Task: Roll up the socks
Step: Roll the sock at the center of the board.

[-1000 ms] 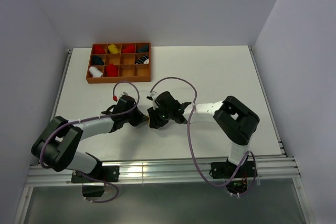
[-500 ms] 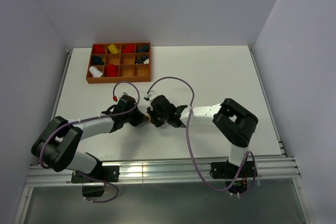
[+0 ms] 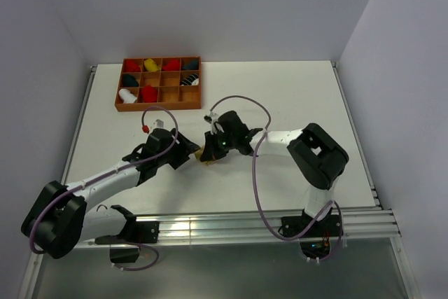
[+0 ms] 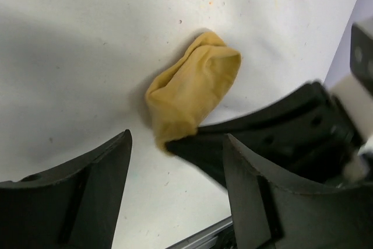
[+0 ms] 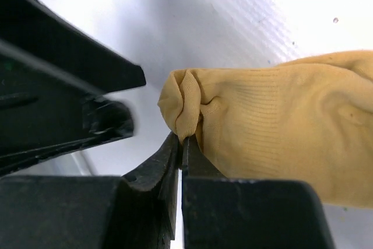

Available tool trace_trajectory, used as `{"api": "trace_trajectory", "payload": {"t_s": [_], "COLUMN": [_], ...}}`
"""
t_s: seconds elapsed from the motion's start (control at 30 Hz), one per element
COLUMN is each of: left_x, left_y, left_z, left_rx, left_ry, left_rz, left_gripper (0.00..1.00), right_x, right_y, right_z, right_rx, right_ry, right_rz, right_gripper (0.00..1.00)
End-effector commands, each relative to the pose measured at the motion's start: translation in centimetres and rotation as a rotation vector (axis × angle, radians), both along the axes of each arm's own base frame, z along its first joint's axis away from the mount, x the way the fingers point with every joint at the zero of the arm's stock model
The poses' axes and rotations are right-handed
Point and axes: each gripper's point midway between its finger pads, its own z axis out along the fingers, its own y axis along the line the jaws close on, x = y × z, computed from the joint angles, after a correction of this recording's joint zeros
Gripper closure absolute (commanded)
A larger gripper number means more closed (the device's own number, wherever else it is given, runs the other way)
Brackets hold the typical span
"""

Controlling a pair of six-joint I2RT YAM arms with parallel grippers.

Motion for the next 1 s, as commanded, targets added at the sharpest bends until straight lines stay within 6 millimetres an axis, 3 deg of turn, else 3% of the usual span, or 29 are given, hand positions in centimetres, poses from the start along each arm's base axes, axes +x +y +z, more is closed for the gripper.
{"api": "trace_trajectory", "payload": {"t_s": [0.0, 0.27, 0.6, 0.87, 0.97], "left_x": [-0.4, -0.8, 0.3, 0.0, 0.1], "left_y": [1.0, 0.8, -0.5, -1.0, -0.8], "left_z": [-0.1, -0.9, -2.6, -4.7, -5.4], "left_rx": [0.016, 0.003, -0.003, -0.005, 0.022], "left_ry": [-0.033, -0.032, 0.018, 0.076, 0.096], "left_rz": [0.021, 0.003, -0.010, -0.021, -0.017], "left_gripper": [0.31, 0.31, 0.36, 0.47, 0.56], "right_x": [-1.1, -0.6, -0.1, 0.2, 0.2], "right_y": [1.0, 0.8, -0.5, -0.7, -0.7], "right_z": [2.5, 2.1, -1.2, -2.4, -2.5], "right_rx": [0.215, 0.414, 0.454, 0.411, 0.417], "right_ry": [0.177, 0.420, 0.553, 0.551, 0.560], "right_rz": [0.084, 0.105, 0.029, 0.003, -0.001], "right_gripper": [1.00, 1.00, 1.00, 1.00, 1.00]}}
